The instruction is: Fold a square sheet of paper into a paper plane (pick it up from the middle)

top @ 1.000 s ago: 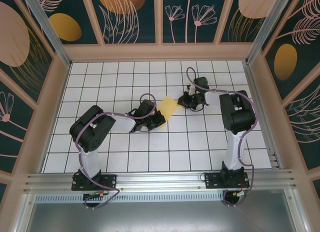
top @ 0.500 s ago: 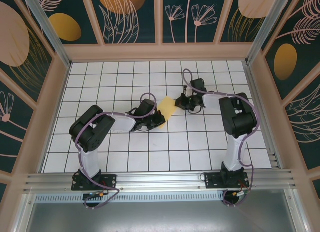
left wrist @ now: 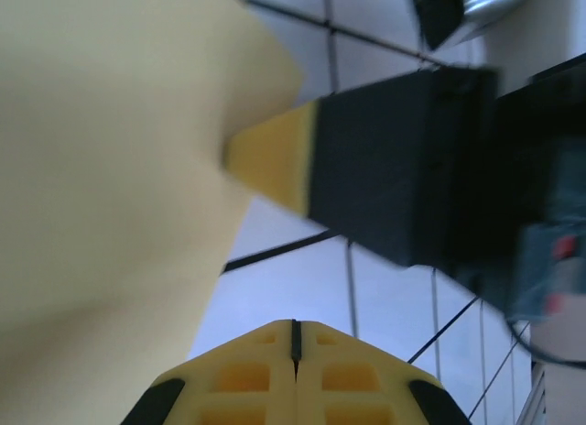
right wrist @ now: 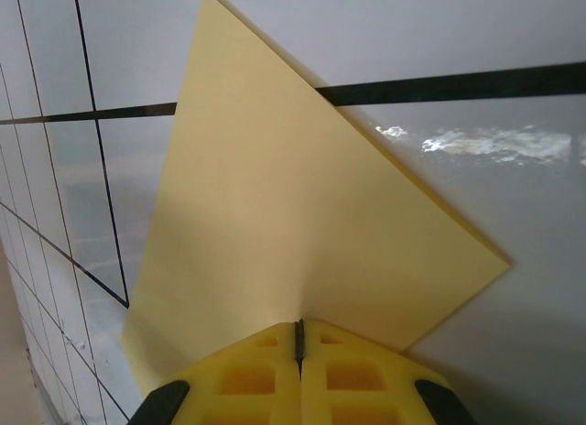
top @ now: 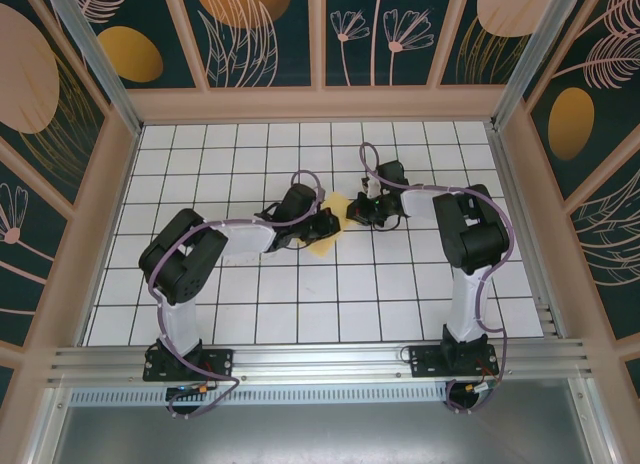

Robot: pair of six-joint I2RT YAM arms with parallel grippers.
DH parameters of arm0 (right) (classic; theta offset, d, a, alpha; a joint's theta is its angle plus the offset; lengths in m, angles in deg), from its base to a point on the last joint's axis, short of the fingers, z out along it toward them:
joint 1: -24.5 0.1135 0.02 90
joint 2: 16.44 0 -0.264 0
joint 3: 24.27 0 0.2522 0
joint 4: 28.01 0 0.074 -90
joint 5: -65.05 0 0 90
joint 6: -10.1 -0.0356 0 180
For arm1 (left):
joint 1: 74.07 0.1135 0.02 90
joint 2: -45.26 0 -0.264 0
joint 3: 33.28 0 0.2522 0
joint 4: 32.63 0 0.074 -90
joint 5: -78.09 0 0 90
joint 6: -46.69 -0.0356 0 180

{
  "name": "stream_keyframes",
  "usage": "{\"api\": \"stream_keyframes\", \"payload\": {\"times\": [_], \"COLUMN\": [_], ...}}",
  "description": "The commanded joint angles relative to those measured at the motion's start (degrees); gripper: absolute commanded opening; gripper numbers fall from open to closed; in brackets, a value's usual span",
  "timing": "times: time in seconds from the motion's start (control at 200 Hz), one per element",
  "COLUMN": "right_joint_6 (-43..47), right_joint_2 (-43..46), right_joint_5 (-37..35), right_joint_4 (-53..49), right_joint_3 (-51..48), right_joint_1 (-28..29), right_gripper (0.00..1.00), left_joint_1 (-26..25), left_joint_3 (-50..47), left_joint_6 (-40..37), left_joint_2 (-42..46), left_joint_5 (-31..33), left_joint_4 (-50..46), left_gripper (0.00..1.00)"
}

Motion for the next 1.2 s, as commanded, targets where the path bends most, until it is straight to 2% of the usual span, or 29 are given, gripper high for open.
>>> {"api": "stream_keyframes", "payload": {"times": [0.0, 0.115, 0.45, 0.936, 1.191], "right_joint_6": [2.1, 2.2, 2.9, 3.3, 3.1], "right_joint_2": [-2.9, -3.0, -3.7, -6.4, -6.9], "right_joint_5": [-1.6, -1.4, -1.8, -6.1, -6.7], "right_joint_4": [-3.2, -3.2, -3.8, -8.6, -9.0], "right_joint_3": [0.5, 0.4, 0.2, 2.4, 2.5], "right_joint_1": [-0.2, -0.2, -0.2, -0.7, -1.1], "right_gripper": [0.00, 0.00, 0.00, 0.00, 0.00], "left_joint_1": [-0.2, -0.2, -0.3, -0.3, -0.3], "left_joint_3": [3.1, 4.7, 4.1, -6.1, -10.4], "left_joint_6": [-3.6, -6.1, -7.9, -13.1, -14.5], "left_joint_2": [-3.0, -4.6, -8.0, -3.4, -0.4], "left_joint_5": [1.1, 4.4, -0.8, -5.4, -5.6], "left_joint_4": [-1.8, -6.3, -4.6, -5.0, -6.9], "left_gripper": [0.00, 0.00, 0.00, 0.00, 0.00]}}
